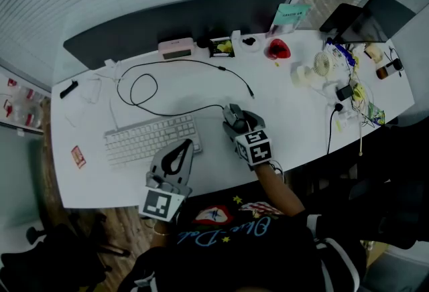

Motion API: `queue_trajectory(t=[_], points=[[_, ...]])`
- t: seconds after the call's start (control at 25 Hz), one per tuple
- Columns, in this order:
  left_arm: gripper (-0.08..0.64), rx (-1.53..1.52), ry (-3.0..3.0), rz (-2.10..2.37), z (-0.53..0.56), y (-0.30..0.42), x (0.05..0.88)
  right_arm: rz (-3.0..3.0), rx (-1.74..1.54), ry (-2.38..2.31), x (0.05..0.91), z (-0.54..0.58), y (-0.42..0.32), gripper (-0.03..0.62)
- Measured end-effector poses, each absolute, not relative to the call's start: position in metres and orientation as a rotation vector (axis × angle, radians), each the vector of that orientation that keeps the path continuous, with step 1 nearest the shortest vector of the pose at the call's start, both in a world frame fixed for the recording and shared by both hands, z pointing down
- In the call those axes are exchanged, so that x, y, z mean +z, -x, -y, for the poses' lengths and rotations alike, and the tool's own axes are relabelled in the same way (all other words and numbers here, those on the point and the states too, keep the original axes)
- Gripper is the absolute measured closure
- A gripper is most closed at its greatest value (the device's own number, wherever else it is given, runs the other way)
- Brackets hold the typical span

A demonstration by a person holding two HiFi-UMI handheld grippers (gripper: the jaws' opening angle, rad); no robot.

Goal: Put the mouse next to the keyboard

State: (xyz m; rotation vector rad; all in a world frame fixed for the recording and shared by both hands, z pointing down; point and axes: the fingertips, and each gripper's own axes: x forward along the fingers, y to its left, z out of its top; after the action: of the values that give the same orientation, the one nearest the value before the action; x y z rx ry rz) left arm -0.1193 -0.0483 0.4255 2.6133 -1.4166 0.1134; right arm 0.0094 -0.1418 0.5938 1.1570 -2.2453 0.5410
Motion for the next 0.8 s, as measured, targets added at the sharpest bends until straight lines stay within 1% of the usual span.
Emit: queue_trajectory(t=[0.52,0.8], points=[[0.56,0.146,-2.604,1.415,0.039,0.113,0.431,2.182,0.556,-1.107,0.631,0.122,-0.009,0.298],[0.56,0.144,-2.596,1.435,0.036,0.115,0.429,2.153,0.567,-1.074,0.636,0.114,-0.005,0.298]])
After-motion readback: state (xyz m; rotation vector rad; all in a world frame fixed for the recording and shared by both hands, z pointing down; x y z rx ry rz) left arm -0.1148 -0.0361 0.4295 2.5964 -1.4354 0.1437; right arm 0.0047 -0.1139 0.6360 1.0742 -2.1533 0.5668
